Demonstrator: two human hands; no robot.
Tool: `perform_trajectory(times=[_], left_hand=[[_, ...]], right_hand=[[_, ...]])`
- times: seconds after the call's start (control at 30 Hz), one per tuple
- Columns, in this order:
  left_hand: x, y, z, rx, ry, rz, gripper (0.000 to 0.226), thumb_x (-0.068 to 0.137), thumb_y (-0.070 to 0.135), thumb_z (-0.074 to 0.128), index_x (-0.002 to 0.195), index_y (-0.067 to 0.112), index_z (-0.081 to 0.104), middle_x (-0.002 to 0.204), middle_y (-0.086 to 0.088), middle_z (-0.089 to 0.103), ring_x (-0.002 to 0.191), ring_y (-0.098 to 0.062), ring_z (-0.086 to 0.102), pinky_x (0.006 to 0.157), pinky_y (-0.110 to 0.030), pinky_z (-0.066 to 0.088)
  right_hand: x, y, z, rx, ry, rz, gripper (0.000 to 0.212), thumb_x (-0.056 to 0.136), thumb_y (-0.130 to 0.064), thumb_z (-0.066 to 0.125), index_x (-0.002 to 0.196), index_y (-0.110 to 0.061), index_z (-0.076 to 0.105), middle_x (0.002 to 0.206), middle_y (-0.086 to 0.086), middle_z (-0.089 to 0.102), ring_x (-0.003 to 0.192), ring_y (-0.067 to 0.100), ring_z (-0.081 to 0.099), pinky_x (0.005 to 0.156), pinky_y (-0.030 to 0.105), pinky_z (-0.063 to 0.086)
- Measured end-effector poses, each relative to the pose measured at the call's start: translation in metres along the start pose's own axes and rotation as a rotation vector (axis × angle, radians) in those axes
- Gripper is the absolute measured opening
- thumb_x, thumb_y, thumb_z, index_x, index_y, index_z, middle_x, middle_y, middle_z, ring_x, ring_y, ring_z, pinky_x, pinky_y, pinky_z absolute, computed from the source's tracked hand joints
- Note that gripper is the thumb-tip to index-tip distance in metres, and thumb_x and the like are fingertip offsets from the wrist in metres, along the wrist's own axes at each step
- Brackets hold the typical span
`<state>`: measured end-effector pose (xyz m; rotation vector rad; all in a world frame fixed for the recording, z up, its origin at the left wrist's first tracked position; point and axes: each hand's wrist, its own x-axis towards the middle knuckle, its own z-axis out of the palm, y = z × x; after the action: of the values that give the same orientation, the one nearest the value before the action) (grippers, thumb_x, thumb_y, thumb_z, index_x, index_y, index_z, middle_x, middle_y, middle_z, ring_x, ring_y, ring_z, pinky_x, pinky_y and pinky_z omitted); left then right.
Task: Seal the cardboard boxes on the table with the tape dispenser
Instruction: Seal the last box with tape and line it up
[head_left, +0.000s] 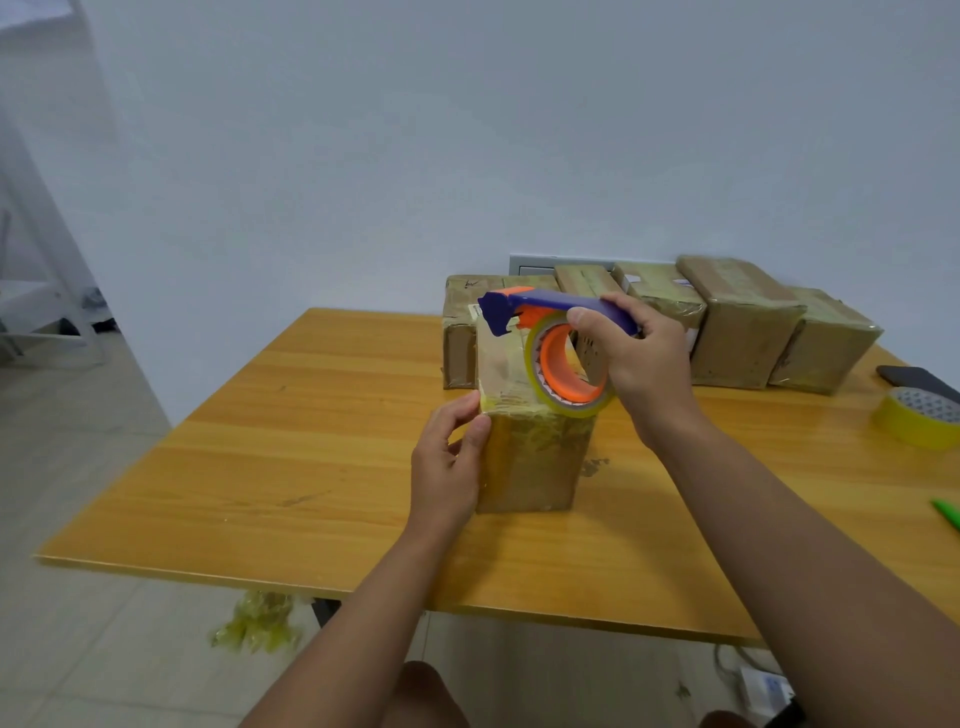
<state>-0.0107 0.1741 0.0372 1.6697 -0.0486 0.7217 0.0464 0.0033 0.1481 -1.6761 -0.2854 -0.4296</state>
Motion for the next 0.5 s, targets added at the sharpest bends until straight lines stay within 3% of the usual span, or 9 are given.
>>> perform_trajectory(times=[0.13, 0.33, 0.5], left_hand=[[0.0016, -0.0031, 0.0041, 0.069, 0.05, 0.054, 0.02, 0.095, 0.038, 0.052, 0.114, 0.035, 0.06, 0.112, 0.009, 0.064, 0.108, -0.003, 0.058, 0.079, -0.024, 0.054], [0.002, 0.0007, -0.0022, 0.053, -0.011, 0.05, 0.018, 0.093, 0.041, 0.053, 0.11, 0.044, 0.057, 0.112, 0.012, 0.062, 0.108, 0.002, 0.056, 0.078, -0.015, 0.051], [0.0036, 0.001, 0.0029, 0.001, 0.035, 0.019, 0.021, 0.084, 0.046, 0.061, 0.104, 0.04, 0.06, 0.108, 0.008, 0.064, 0.103, -0.001, 0.059, 0.078, -0.027, 0.057]], right_hand=[[0.0, -0.0002, 0.001, 0.001, 0.007, -0.002, 0.04, 0.084, -0.038, 0.075, 0.118, -0.025, 0.058, 0.119, 0.004, 0.059, 0.106, 0.017, 0.059, 0.088, 0.034, 0.056], [0.0001, 0.0016, 0.0, -0.016, 0.008, 0.0, 0.043, 0.083, -0.039, 0.075, 0.12, -0.024, 0.059, 0.119, 0.004, 0.06, 0.107, 0.018, 0.059, 0.09, 0.038, 0.056], [0.0, 0.0034, -0.0005, -0.02, 0.011, -0.008, 0.046, 0.082, -0.041, 0.076, 0.121, -0.023, 0.06, 0.119, 0.005, 0.06, 0.106, 0.018, 0.06, 0.09, 0.038, 0.056]])
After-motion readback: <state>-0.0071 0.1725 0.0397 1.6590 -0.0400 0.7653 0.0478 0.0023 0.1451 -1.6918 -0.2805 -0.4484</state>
